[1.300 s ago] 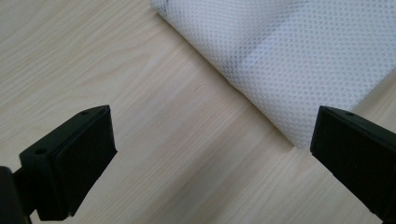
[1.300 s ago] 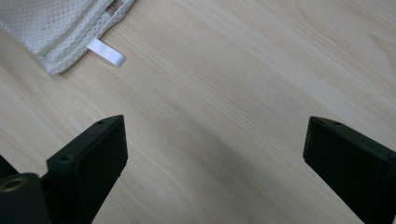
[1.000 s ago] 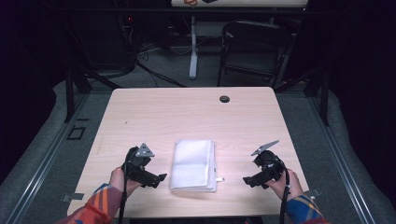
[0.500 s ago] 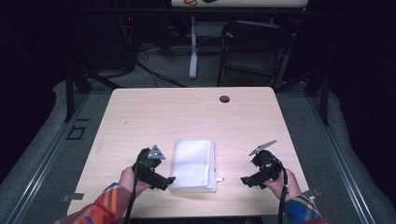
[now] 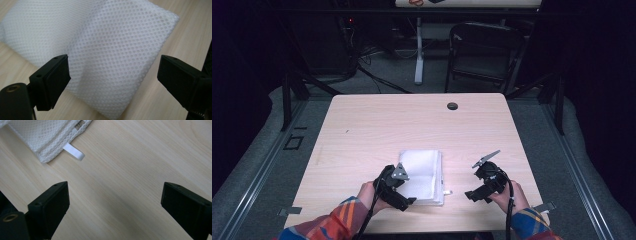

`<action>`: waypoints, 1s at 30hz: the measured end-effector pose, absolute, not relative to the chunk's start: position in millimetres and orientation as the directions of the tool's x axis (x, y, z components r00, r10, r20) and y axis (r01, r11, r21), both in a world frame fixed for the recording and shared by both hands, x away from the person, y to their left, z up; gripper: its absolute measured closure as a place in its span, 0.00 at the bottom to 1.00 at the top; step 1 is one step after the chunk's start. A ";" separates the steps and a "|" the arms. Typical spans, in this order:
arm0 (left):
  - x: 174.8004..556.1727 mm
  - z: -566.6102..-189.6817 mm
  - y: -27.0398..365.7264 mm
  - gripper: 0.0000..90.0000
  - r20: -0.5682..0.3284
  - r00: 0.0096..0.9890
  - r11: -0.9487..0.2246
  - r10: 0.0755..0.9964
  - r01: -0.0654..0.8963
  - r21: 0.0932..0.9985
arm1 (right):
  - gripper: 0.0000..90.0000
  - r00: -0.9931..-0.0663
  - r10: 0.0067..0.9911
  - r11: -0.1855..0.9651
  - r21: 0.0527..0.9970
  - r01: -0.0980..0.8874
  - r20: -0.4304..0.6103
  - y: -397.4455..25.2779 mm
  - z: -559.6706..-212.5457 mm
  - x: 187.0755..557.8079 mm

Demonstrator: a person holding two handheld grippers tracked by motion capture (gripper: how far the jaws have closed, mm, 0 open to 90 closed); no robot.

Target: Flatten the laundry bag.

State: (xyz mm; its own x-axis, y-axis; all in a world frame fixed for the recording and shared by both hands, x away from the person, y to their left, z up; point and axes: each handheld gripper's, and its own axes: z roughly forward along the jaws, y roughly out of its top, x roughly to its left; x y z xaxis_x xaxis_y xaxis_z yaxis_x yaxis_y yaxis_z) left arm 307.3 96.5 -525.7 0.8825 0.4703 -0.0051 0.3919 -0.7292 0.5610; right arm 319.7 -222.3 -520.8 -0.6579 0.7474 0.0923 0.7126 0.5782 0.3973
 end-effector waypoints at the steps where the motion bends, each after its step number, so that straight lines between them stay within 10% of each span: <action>1: 305.8 -527.5 91.0 0.12 0.006 0.893 -0.748 0.450 0.373 0.550 | 0.09 -0.655 0.751 0.577 0.394 0.715 0.088 -221.9 -521.3 319.6; 16: 306.5 -549.1 64.3 0.20 0.071 0.921 -0.830 0.384 0.310 0.464 | 0.09 -0.669 0.734 0.588 0.383 0.712 0.115 -217.6 -523.4 318.1; 30: 303.2 -551.5 62.8 0.60 0.110 0.936 -0.855 0.334 0.252 0.453 | 0.11 -0.694 0.712 0.615 0.384 0.689 0.104 -204.0 -526.1 318.2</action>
State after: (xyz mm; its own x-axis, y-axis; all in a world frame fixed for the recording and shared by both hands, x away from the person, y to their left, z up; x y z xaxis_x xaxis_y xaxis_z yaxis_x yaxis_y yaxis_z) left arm 303.2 62.8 -551.5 0.9361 0.3341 0.1099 0.2520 -0.8552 0.4529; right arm 318.2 -204.0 -526.1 -0.6939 0.7125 0.1045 0.6889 0.6146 0.3842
